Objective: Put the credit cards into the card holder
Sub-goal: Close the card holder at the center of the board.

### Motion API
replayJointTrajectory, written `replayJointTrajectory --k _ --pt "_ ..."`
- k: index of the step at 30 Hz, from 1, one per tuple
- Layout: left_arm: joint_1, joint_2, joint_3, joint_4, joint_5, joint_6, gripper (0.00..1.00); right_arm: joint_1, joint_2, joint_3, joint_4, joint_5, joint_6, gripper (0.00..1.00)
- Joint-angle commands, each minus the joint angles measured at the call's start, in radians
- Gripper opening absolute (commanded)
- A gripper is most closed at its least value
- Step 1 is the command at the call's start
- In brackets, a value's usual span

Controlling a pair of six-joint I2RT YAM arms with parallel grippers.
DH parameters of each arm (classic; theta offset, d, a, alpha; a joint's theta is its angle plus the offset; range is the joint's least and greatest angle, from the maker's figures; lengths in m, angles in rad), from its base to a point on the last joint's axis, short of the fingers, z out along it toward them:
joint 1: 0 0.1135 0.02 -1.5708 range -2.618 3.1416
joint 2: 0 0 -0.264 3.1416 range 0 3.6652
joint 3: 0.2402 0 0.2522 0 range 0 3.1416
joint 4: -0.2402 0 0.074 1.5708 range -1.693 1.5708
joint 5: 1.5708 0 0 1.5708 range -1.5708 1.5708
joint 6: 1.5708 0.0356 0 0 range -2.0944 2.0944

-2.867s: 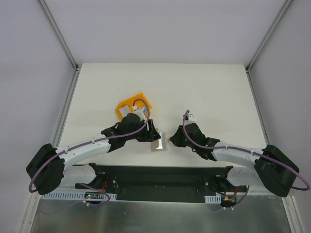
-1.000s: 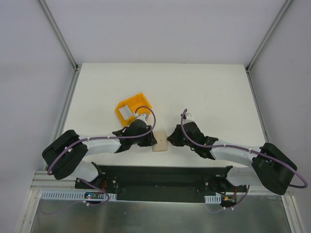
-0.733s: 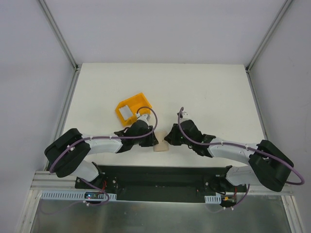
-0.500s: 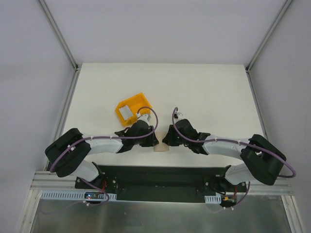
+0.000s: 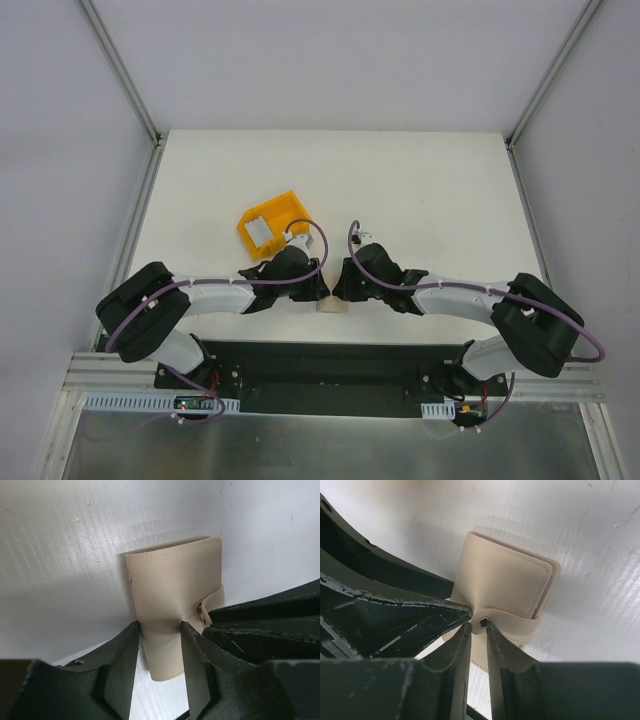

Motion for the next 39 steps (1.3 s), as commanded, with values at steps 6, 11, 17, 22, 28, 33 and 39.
replayJointTrajectory --k 6,11,17,22,28,33,39 --pt "-0.012 0.059 0.006 -0.061 -0.017 0.014 0.37 -0.001 -0.092 0.017 0.003 0.002 -0.047 0.25" --pt "-0.011 0.053 -0.002 -0.060 -0.017 0.008 0.37 -0.021 -0.219 -0.053 -0.001 0.066 -0.049 0.25" --pt "-0.011 0.046 0.001 -0.060 -0.017 0.016 0.39 -0.067 -0.356 -0.165 -0.038 0.140 -0.012 0.21" --pt "-0.011 0.049 0.010 -0.061 -0.017 0.022 0.39 -0.117 -0.364 -0.193 -0.035 0.065 0.009 0.19" --pt "-0.012 0.047 0.001 -0.061 -0.017 0.025 0.40 -0.122 -0.252 -0.176 0.049 -0.030 0.035 0.16" --pt "-0.011 0.049 -0.002 -0.060 -0.017 0.025 0.39 -0.123 -0.193 -0.175 0.117 -0.049 0.048 0.16" --pt "-0.012 0.058 0.001 -0.057 -0.014 0.026 0.39 -0.123 -0.198 -0.173 0.126 -0.038 0.035 0.15"
